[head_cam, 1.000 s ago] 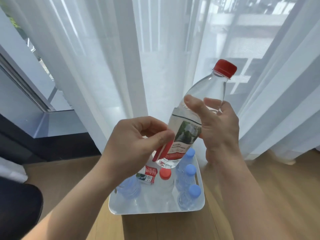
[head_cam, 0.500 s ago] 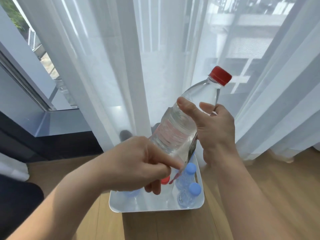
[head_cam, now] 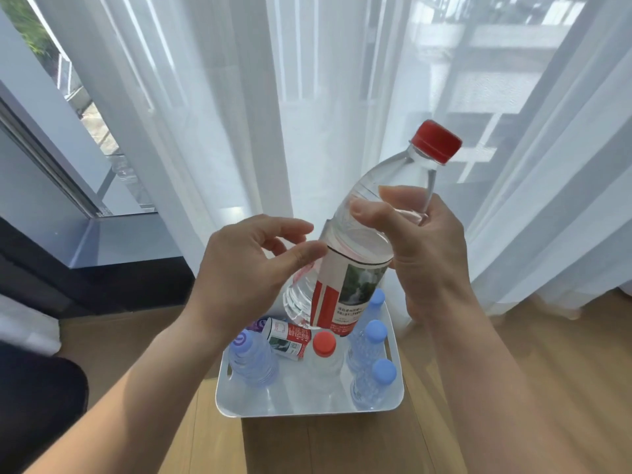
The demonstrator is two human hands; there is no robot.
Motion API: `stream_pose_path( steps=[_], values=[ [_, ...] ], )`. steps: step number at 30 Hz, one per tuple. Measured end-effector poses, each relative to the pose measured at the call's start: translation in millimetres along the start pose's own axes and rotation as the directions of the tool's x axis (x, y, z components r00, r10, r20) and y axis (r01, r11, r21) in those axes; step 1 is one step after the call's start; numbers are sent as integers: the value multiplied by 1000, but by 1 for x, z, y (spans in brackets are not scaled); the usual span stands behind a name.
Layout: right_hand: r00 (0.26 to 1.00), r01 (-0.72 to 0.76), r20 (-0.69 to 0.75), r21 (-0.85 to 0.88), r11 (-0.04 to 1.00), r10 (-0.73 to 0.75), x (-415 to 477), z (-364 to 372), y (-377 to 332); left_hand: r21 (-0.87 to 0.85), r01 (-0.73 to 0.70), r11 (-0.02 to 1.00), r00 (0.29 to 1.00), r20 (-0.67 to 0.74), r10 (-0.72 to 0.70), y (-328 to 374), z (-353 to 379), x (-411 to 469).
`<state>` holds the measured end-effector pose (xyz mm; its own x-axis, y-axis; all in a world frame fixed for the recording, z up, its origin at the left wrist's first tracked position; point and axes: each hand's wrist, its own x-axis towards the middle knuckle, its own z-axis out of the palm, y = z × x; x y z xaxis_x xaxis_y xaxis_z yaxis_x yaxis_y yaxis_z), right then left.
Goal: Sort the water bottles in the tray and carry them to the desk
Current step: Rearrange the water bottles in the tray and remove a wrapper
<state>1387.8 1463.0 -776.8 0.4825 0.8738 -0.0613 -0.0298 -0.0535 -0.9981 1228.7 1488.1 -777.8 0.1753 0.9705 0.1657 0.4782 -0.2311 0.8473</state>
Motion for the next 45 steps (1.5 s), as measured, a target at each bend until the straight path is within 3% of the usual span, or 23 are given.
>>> stream_pose_path(
  steps=[4, 8, 12, 17, 19, 22, 24, 26, 28, 30, 32, 35, 38, 42, 45],
  values=[
    [999, 26, 45, -3, 1000, -26, 0, 0, 1, -49, 20, 999, 1000, -3, -20, -3, -4, 3],
    [991, 69, 115, 56, 996, -75, 0, -1, -2, -191, 150, 970, 979, -112, -173, -9, -11, 12],
    [960, 69, 263, 111, 991, -96, -5, 0, -5, -92, 144, 985, 955, -250, -163, -12, -14, 15],
    [930, 54, 351, 160, 986, -108, -6, -1, -5, -117, 179, 977, 945, -256, -204, -12, -22, 17],
    [927, 47, 362, 146, 988, -97, -8, 1, -6, -168, 197, 966, 942, -241, -235, -12, -23, 17],
    [959, 25, 280, 75, 997, -45, -8, 5, -5, -461, 210, 862, 941, -143, -305, -5, -25, 14],
    [974, 7, 228, 56, 998, -19, -7, 5, -4, -544, 155, 825, 961, -110, -254, 1, -27, 11],
    [981, 13, 193, 28, 1000, -18, -7, 5, -4, -421, 50, 906, 993, -78, -91, 5, -27, 6],
    [984, 23, 176, 6, 1000, -24, -8, 6, -3, -213, 3, 977, 997, 71, 13, 7, -21, 1],
    [985, 22, 173, -6, 1000, -21, -10, 8, -2, -14, 11, 1000, 981, 194, -8, 5, -16, -1],
    [982, 27, 185, -23, 999, -22, -11, 8, -1, 58, 5, 998, 967, 255, -19, 6, -14, -1],
    [973, 51, 226, -26, 998, -44, -14, 8, -2, 2, 10, 1000, 944, 329, -10, 6, -11, -3],
    [946, 76, 316, 2, 997, -73, -16, 10, -3, -46, -8, 999, 956, 293, 21, 3, -7, -1],
    [886, -48, 462, 25, 999, 31, -6, 2, 2, -236, 100, 967, 968, 248, -40, -8, -17, 3],
    [873, -73, 476, -96, 993, 111, -3, -2, 9, -302, 143, 942, 977, 195, -85, -20, -26, 6]
  ],
)
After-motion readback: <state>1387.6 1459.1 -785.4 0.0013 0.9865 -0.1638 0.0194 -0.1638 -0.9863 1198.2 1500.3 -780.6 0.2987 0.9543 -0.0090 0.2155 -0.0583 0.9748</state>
